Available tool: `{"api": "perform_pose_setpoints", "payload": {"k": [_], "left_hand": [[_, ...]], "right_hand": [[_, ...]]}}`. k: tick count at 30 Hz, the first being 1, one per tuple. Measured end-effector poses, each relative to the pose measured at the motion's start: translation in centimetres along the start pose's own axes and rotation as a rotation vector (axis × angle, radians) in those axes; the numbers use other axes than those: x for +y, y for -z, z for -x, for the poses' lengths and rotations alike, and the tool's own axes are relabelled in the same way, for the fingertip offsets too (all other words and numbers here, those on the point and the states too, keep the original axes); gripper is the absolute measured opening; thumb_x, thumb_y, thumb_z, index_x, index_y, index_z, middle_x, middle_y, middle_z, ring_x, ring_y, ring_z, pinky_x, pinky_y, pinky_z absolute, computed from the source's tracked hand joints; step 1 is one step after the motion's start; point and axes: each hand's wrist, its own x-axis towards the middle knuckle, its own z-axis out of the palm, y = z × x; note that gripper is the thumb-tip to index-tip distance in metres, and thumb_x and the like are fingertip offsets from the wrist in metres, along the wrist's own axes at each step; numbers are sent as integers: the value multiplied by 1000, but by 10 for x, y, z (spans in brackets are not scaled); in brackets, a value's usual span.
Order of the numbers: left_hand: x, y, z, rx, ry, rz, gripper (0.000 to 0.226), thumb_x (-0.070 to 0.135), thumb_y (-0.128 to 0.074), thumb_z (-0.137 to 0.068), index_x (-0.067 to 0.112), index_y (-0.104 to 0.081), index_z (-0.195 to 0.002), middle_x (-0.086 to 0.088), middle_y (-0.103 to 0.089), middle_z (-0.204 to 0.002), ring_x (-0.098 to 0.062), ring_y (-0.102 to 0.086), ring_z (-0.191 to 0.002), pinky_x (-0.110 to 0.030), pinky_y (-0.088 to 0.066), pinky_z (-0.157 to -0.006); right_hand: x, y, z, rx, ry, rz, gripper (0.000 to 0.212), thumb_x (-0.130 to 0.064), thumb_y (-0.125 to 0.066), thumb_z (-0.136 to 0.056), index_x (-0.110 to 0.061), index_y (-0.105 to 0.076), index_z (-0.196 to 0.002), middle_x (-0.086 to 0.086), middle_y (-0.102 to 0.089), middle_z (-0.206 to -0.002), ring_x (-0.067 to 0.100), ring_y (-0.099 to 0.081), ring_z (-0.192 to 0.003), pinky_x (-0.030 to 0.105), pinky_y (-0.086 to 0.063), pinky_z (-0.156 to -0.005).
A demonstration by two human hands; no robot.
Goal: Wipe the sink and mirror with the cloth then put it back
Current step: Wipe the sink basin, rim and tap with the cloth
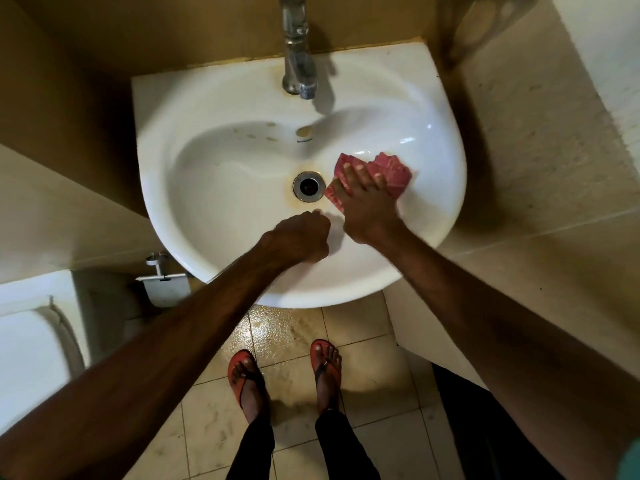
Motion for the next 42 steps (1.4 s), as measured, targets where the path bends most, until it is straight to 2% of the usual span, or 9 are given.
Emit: {"api": "perform_pose_setpoints", "payload": {"k": [6,11,17,21,24,27,30,35,42], "left_hand": [[-6,0,0,-50,20,6,48,11,-53,-91,4,-47,-138,-14,-59,-129,-31,-61,-112,-32,-48,-82],[-9,10,5,-100,14,-45,55,6,-50,-92,5,-39,-146,-18,-55,-134,-32,-58,-116,-28,-44,-80],[-9,13,6,-172,27,-19,70,6,-46,-94,19,-20,-158,-10,-31,-157,-29,-43,-136,-28,-40,-93],[-11,16,8,-193,27,1,74,6,-45,-95,21,-14,-159,-6,-23,-162,-27,-38,-140,-31,-39,-104],[-11,19,9,-202,31,7,73,6,-45,-96,21,-12,-160,-5,-19,-164,-27,-36,-142,-29,-36,-105],[-11,21,10,-197,38,33,71,6,-47,-94,18,-18,-158,-9,-35,-156,-27,-48,-130,-26,-39,-86],[-11,21,12,-185,35,62,68,7,-49,-92,19,-25,-155,-11,-52,-138,-26,-57,-113,-28,-41,-76],[-12,18,12,-194,56,29,73,8,-49,-94,14,-15,-159,-12,-42,-150,-29,-48,-132,-29,-42,-90],[-16,23,13,-210,20,29,71,8,-45,-96,20,-15,-159,-5,-22,-163,-26,-35,-144,-33,-34,-110]], "right_hand": [[-14,-6,-19,-13,176,-20,66,-46,-41,-106,-25,-18,-164,6,0,-173,28,1,-160,52,-5,-126],[19,1,4,-51,99,-26,79,-18,-50,-96,-28,-12,-165,-2,-2,-173,22,-2,-160,47,-6,-127],[77,17,59,350,-33,21,54,-22,-55,-77,-15,-70,-129,10,-61,-145,32,-52,-141,37,-16,-116],[62,25,63,193,-132,22,67,-27,-37,-78,-14,-63,-139,11,-48,-157,32,-33,-152,35,-4,-121],[34,23,42,35,-102,-24,65,-22,-45,-89,-20,-45,-154,6,-28,-169,28,-17,-158,41,-2,-124],[-2,16,7,-110,-5,-100,76,-12,-52,-94,-26,-21,-162,3,-4,-174,27,1,-160,52,-3,-126],[-24,11,-17,-126,92,-134,64,-30,-43,-108,-27,-13,-164,3,4,-173,28,7,-160,54,-1,-126],[1,12,-2,-86,77,-92,83,-10,-49,-93,-31,-12,-164,-7,-2,-173,19,-1,-160,46,-5,-126],[74,24,60,242,-124,57,64,-22,-44,-82,-15,-58,-144,7,-46,-159,28,-33,-153,37,-3,-123]]}}
